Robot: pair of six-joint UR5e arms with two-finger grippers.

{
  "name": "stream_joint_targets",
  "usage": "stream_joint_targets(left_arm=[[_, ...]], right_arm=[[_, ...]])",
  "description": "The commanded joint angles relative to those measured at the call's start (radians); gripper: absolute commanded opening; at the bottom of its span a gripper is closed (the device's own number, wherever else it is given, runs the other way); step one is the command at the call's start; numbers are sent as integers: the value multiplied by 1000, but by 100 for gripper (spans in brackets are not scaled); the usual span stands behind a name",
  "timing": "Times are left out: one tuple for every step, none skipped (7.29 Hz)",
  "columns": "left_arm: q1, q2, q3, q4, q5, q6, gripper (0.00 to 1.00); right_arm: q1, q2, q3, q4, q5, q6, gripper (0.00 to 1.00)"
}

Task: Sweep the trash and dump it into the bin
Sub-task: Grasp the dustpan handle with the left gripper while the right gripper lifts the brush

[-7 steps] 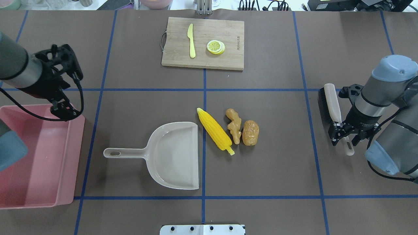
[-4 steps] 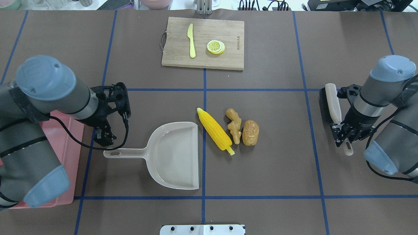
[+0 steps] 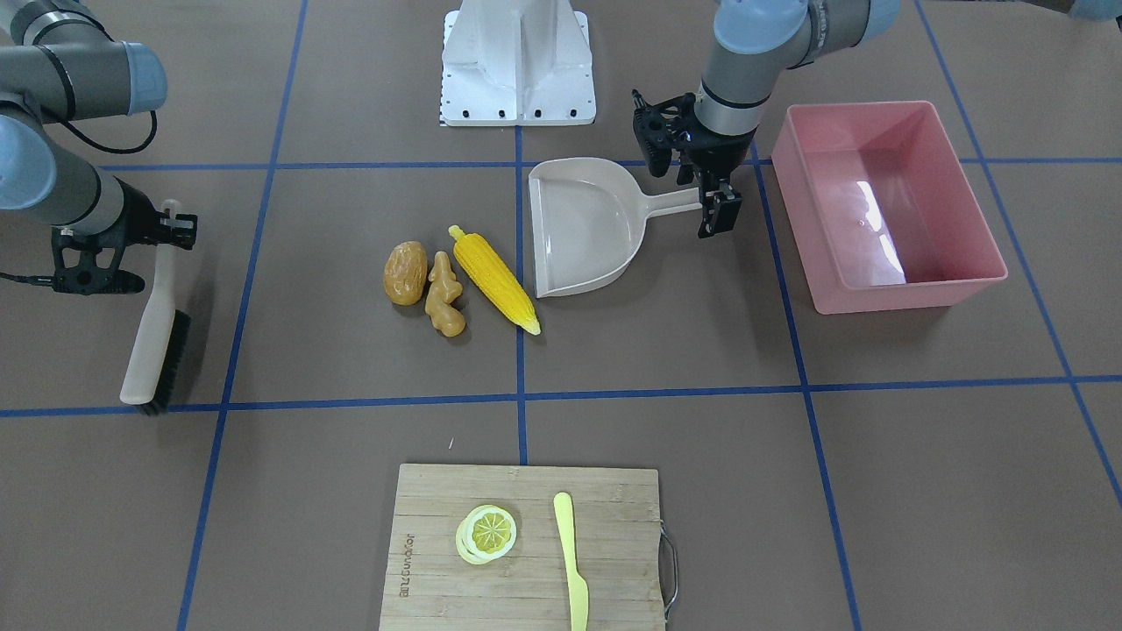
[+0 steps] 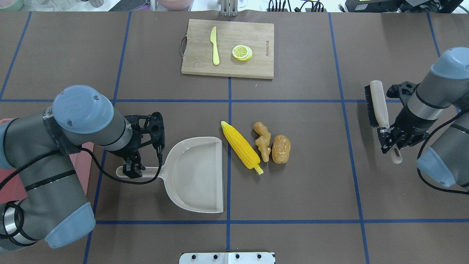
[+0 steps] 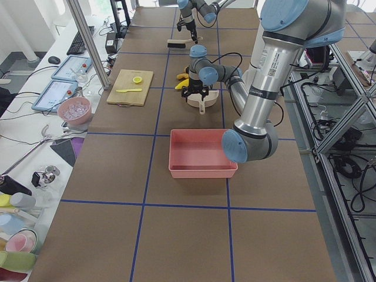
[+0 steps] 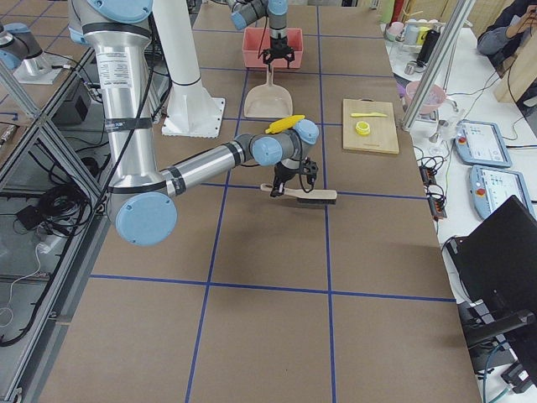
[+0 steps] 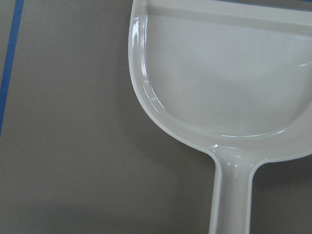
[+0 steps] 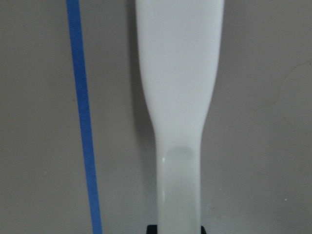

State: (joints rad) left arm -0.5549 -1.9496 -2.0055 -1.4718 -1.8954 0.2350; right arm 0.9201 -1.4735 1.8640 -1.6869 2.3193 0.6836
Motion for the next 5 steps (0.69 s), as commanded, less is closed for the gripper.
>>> stream_joint_targets(left_arm=[[6, 12, 4, 11, -2, 1, 98], [7, 24, -1, 16, 1, 1, 98], [22, 37, -1, 16, 1, 1, 98], [44, 41, 8, 16, 2, 0, 98], [52, 40, 36, 8, 1, 0, 98]], right_arm=[[49, 18, 14, 4, -69, -50, 0], [49, 18, 17, 6, -93, -88, 0], [51, 18, 20, 4, -92, -137, 0], [49, 18, 21, 6, -98, -144, 0], [60, 36, 17, 4, -110, -142, 0]])
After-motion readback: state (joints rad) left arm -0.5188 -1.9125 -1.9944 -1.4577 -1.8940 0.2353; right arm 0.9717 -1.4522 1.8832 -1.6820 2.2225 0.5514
